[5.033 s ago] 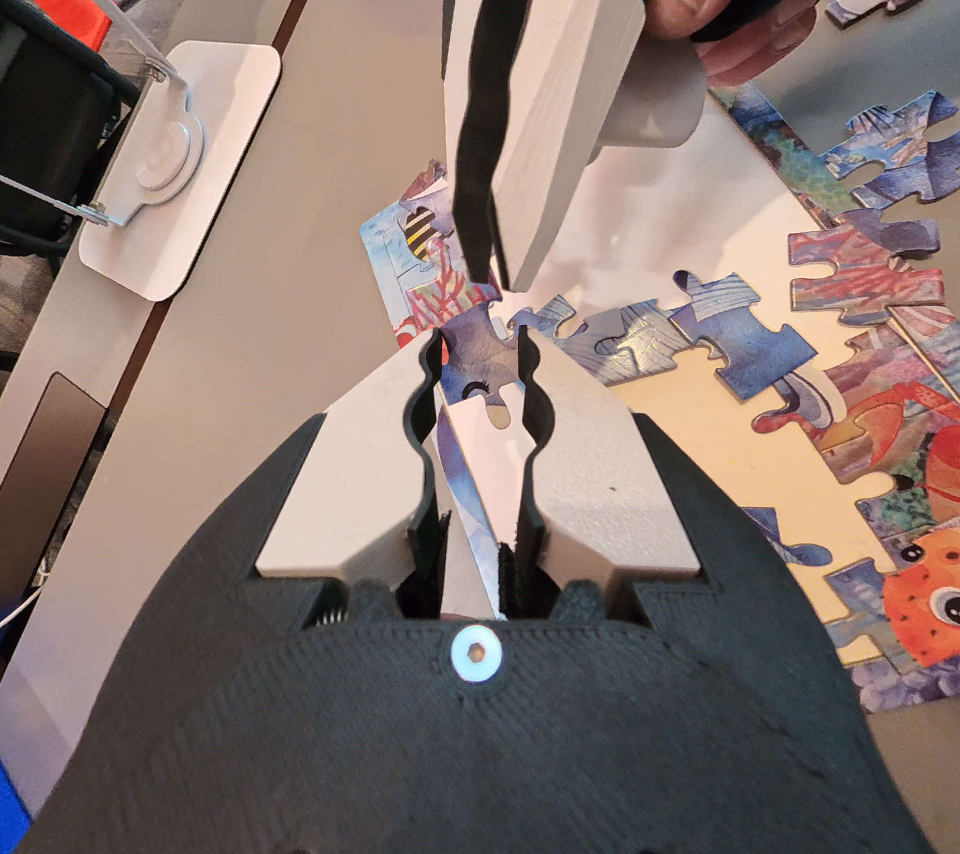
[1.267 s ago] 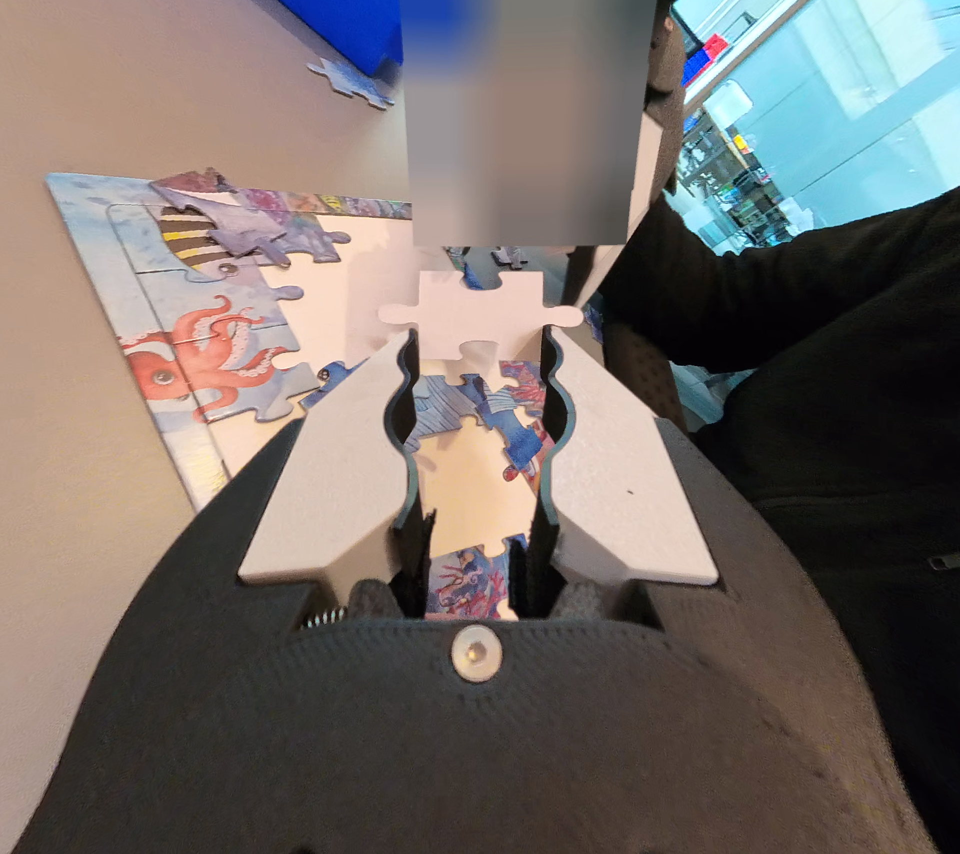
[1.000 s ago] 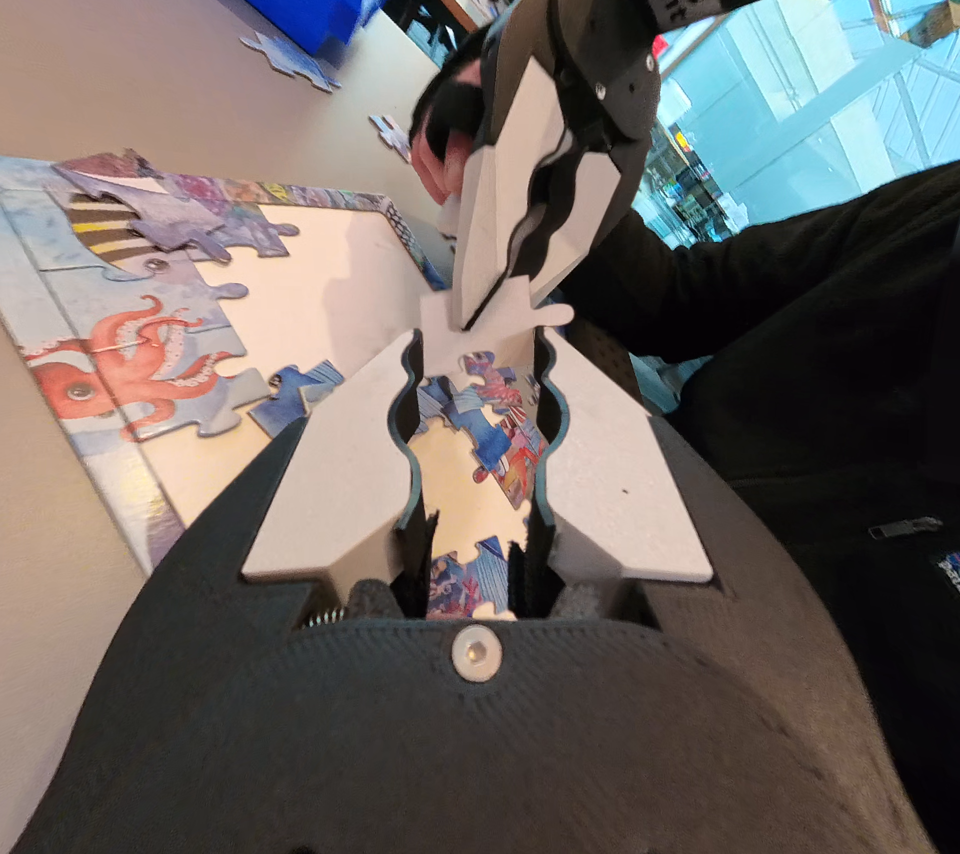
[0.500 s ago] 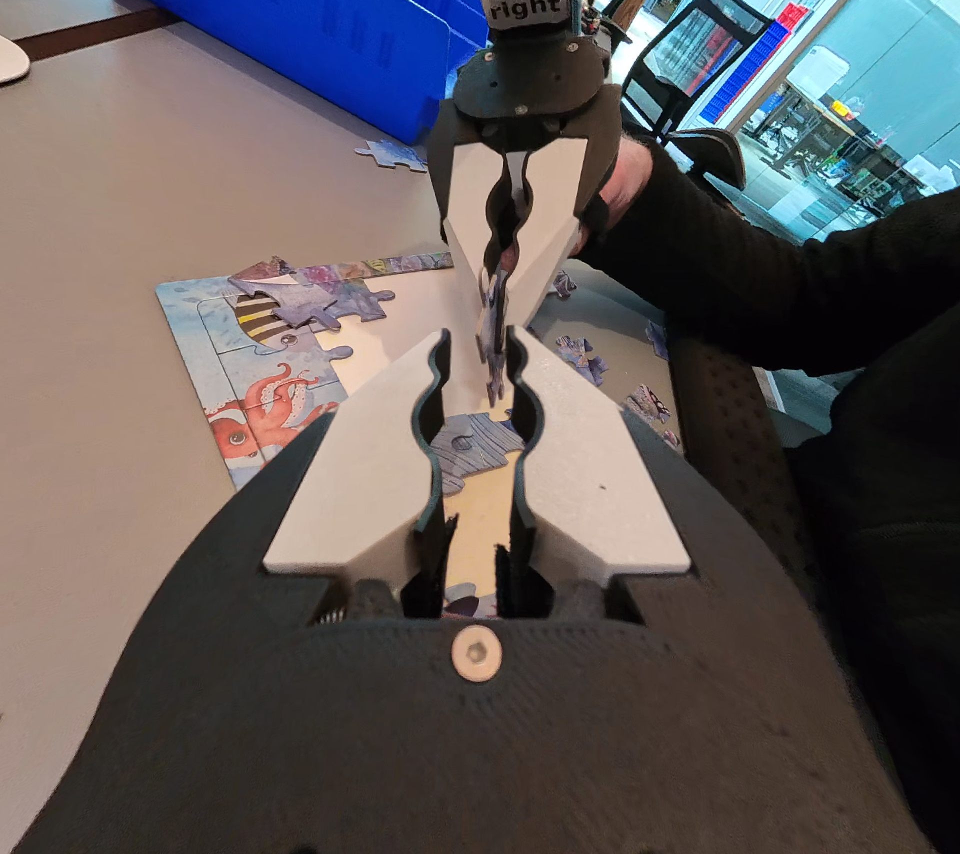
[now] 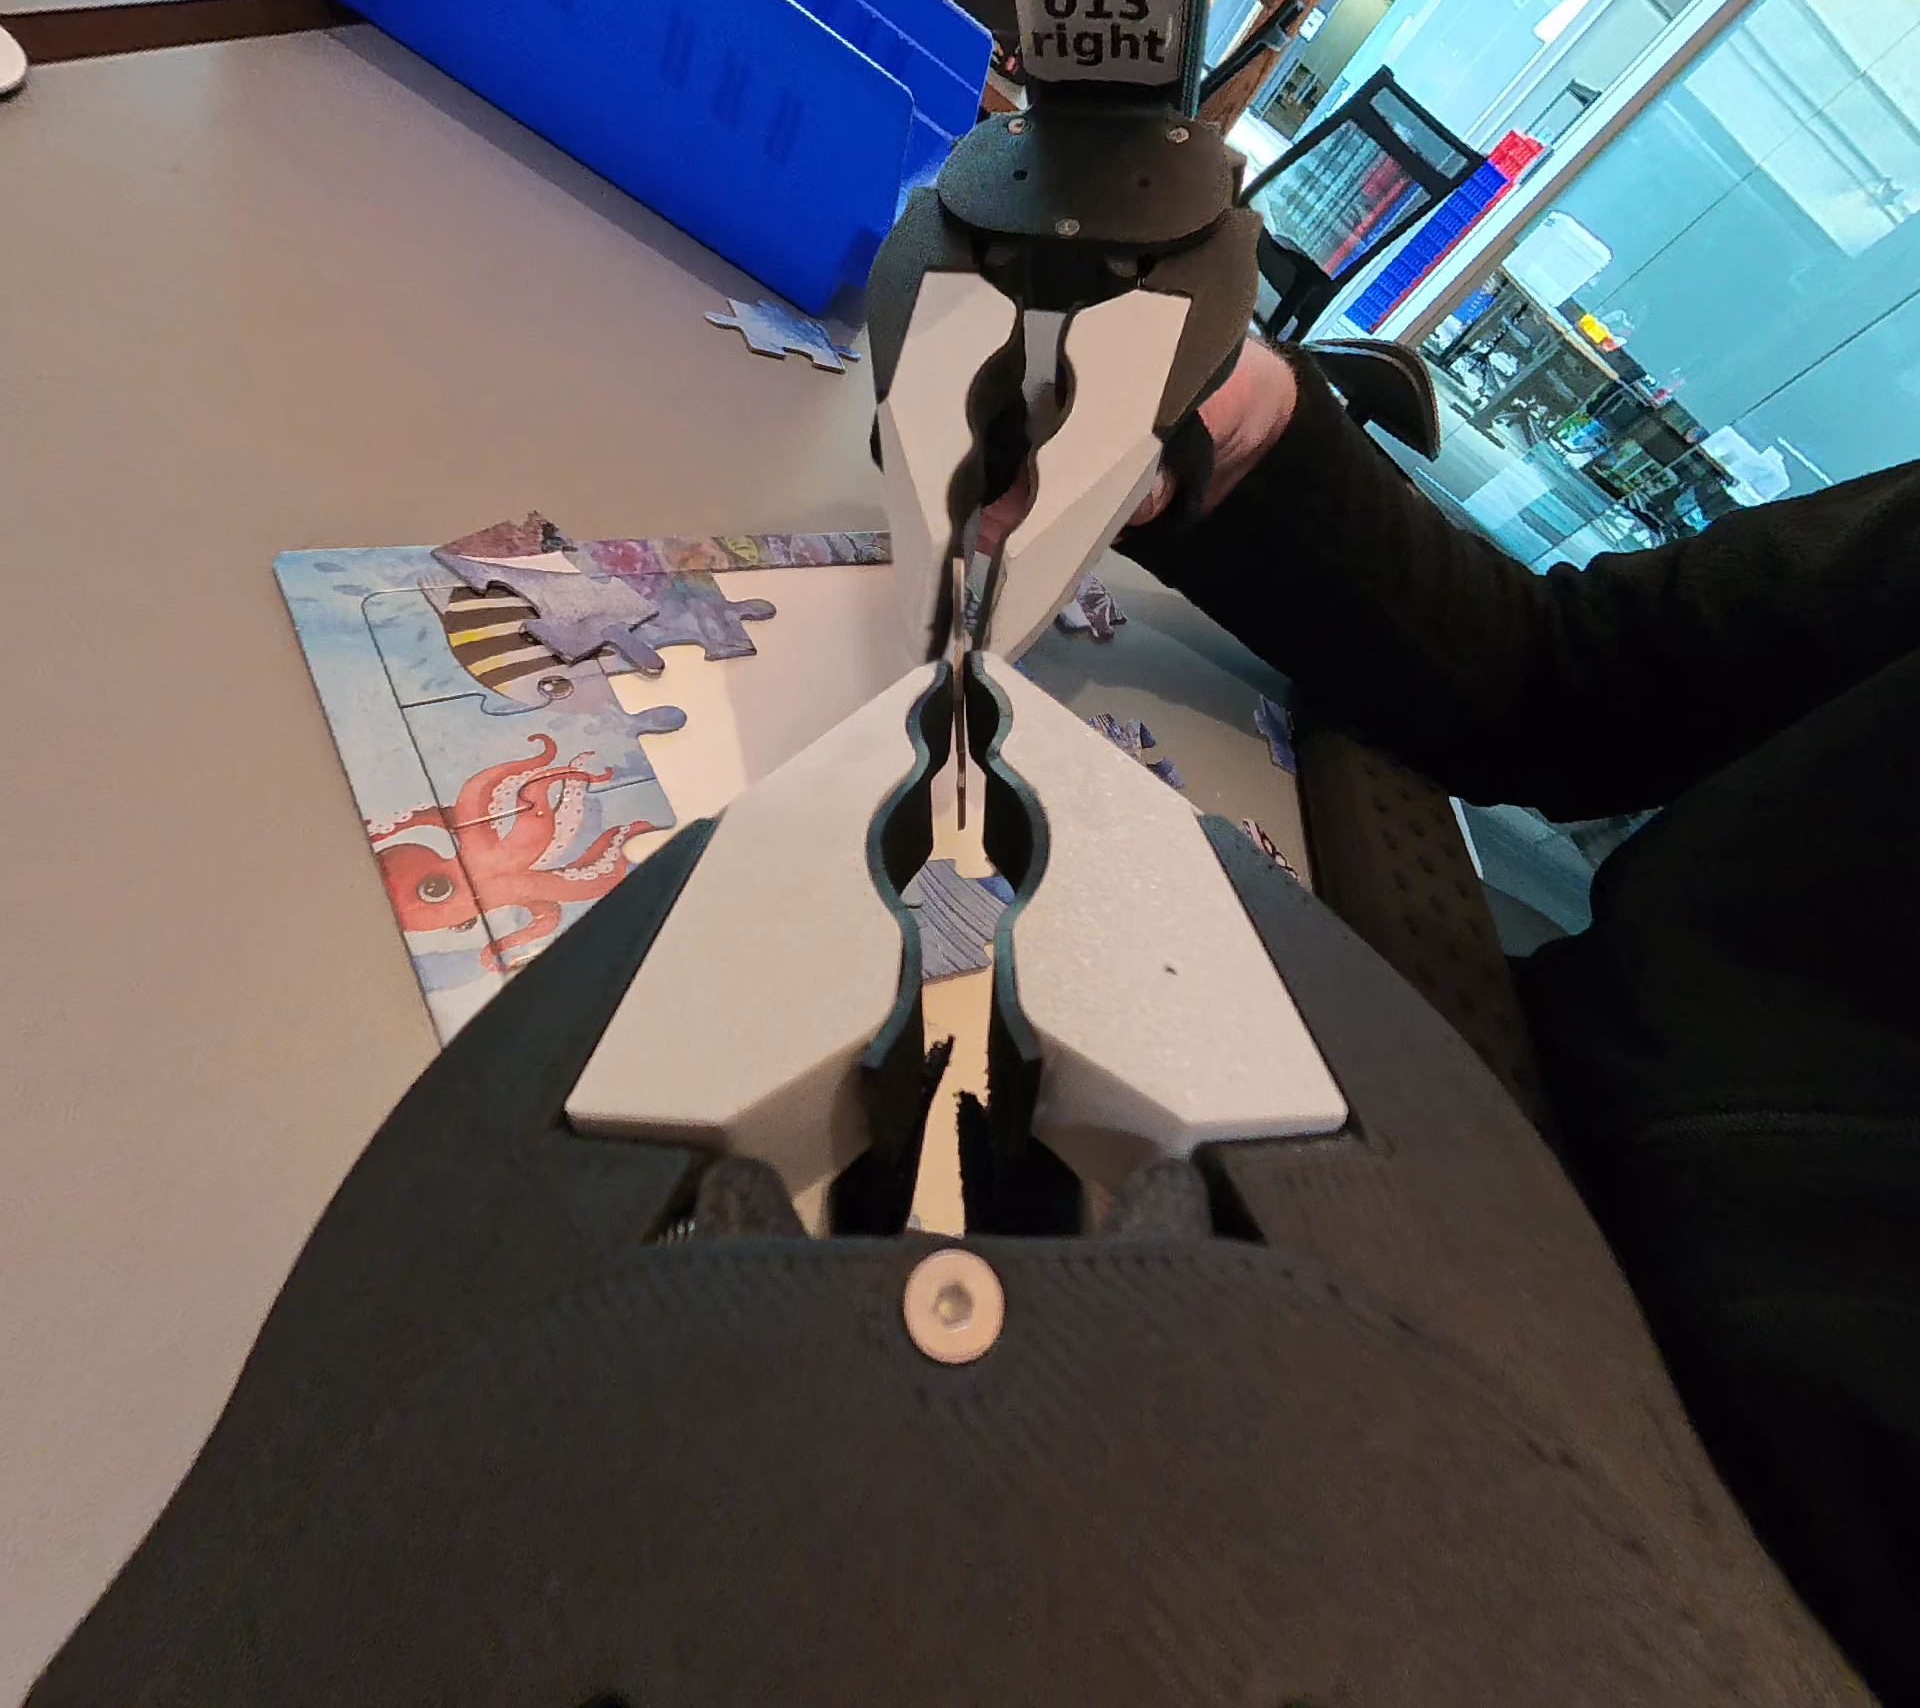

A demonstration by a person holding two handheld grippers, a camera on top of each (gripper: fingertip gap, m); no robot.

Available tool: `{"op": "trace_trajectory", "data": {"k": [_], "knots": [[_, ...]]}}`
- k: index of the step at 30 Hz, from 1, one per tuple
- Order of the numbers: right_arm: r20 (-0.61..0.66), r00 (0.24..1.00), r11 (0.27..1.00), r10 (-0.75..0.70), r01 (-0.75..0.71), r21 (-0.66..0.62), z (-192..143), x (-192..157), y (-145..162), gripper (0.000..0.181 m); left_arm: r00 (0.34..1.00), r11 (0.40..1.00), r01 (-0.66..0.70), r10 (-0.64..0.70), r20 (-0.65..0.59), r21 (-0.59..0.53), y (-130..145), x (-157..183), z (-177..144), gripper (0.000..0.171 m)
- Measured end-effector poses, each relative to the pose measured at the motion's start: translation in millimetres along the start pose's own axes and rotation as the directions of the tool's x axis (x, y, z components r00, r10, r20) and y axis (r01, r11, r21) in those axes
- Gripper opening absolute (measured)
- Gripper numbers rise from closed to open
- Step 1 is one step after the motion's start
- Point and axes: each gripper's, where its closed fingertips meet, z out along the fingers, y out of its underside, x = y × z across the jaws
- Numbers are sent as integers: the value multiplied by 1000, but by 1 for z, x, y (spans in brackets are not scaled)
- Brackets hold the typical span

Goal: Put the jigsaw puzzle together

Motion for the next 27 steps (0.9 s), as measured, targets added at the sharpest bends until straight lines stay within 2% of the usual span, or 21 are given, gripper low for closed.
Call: {"op": "trace_trajectory", "data": {"k": [5,8,13,18,22,25,27], "knots": [[6,1000,999,-21,21,-27,2,-3,3,0,1000,1000,18,-18,-5,-8,2,-1,6,3],[-28,1000,999,2,-3,-51,-2,3,7,0,994,989,-63,75,83,-133,22,-12,9,12],[-73,994,988,79,-88,-127,-11,15,23,0,978,947,-137,176,110,-292,49,-16,13,29],[-149,982,961,115,-148,-233,-12,29,47,0,966,910,-193,242,92,-367,65,-16,21,31],[-190,977,958,101,-147,-245,-8,37,50,0,957,878,-214,276,86,-428,78,-18,27,31],[-282,958,952,58,-138,-273,-8,51,55,9,953,860,-222,292,85,-459,86,-18,27,31],[-296,954,944,50,-143,-299,-7,54,60,14,957,858,-208,278,83,-470,87,-17,26,30]]}}
